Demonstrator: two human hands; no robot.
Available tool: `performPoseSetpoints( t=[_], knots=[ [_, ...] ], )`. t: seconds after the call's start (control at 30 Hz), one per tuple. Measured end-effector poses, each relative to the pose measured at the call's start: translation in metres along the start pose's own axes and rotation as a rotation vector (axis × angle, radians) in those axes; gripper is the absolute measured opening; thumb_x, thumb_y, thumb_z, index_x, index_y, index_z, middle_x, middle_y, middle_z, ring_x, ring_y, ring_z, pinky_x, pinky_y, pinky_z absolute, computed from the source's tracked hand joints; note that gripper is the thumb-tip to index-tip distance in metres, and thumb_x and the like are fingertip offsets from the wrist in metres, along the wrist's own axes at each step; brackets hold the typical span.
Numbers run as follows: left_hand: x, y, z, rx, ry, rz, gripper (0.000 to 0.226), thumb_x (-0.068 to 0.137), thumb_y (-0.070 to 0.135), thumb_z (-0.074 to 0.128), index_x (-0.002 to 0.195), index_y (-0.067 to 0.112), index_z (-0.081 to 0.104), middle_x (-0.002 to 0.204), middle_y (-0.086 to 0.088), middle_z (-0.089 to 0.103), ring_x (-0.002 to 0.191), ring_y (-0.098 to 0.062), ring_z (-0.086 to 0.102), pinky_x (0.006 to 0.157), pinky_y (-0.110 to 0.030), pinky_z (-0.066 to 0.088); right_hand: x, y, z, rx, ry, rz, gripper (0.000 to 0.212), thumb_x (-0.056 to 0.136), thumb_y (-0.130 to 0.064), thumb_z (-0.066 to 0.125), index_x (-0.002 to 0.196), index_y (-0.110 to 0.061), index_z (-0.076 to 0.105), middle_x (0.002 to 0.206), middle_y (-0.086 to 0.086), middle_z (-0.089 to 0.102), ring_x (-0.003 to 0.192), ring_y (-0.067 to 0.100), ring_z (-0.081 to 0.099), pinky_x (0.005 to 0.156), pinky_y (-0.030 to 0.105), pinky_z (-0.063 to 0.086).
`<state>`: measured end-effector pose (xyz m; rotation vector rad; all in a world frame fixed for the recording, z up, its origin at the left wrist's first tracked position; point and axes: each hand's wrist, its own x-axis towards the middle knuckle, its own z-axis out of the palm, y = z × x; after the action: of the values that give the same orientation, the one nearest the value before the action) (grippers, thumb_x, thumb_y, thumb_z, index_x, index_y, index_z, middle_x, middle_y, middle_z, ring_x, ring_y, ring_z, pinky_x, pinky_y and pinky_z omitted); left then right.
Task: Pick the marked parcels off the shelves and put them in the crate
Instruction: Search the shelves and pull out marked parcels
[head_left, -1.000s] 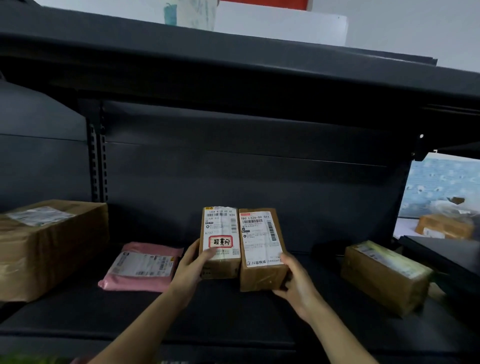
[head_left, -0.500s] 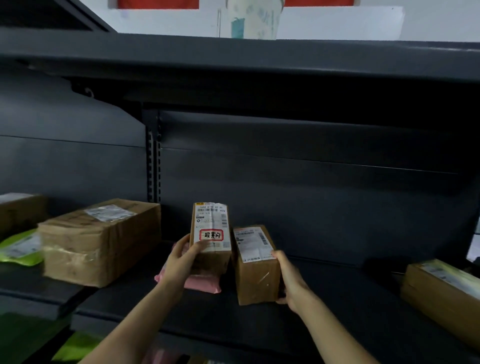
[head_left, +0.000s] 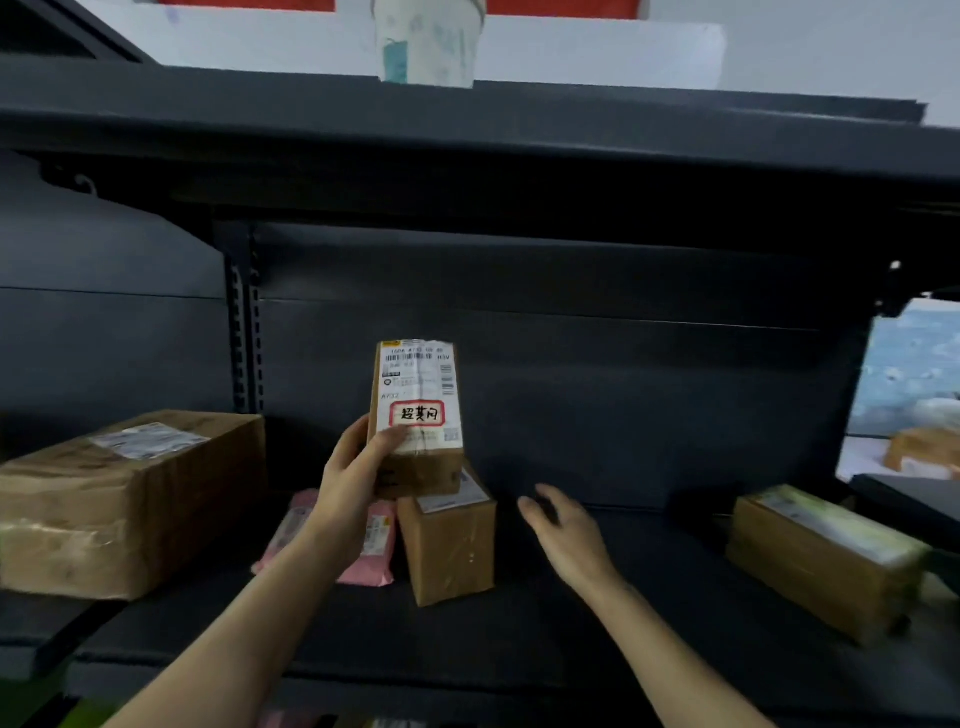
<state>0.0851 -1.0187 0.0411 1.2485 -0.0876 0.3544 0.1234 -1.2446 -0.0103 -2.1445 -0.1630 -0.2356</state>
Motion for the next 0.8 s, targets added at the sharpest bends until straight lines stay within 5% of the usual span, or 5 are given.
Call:
performPoseSetpoints(
  t=[0.1,0.33,0.63,0.8],
  knots=[
    [-0.007,-0.007,0.034,-0.029,-0.080,-0.018,0.047,0.075,0.031,0.071,0.120,0.026,0.058,0.106,-0.001,0.073,0.093,-0.016,0.072,0.072,-0.032,0.056,-0.012,0.022,-0.032,-0.270,0.081,-0.103,0.057,0.092,-0.049,0.046,0.141,-0.021,0.038,0.145,0.002,0.040,0.134,0.018,0.034,0.107,0.028,0.029],
    [-0.029,-0.050,0.110,0.062,-0.239,-0.152,0.072,0.059,0.047,0.076,0.125,0.035,0.054,0.113,0.001,0.070,0.107,-0.021,0.063,0.097,-0.043,0.048,-0.039,0.069,-0.108,-0.687,0.188,-0.066,0.062,0.091,-0.054,0.042,0.145,-0.026,0.028,0.151,0.005,0.031,0.138,0.023,0.026,0.112,0.033,0.025],
    [-0.042,-0.106,0.161,0.183,-0.258,-0.286,0.057,0.077,0.034,0.072,0.130,0.029,0.049,0.113,-0.003,0.066,0.104,-0.022,0.061,0.095,-0.043,0.049,-0.058,0.116,-0.205,-0.823,0.372,0.005,0.058,0.088,-0.047,0.052,0.140,-0.024,0.038,0.141,0.008,0.042,0.129,0.026,0.038,0.104,0.031,0.031],
    [-0.047,-0.118,0.174,0.232,-0.252,-0.316,0.062,0.076,0.035,0.072,0.133,0.028,0.048,0.114,-0.003,0.064,0.102,-0.021,0.059,0.089,-0.040,0.048,-0.048,0.139,-0.253,-0.728,0.302,0.220,0.073,0.081,-0.056,0.056,0.144,-0.028,0.030,0.151,0.011,0.027,0.139,0.031,0.022,0.110,0.037,0.025]
  ],
)
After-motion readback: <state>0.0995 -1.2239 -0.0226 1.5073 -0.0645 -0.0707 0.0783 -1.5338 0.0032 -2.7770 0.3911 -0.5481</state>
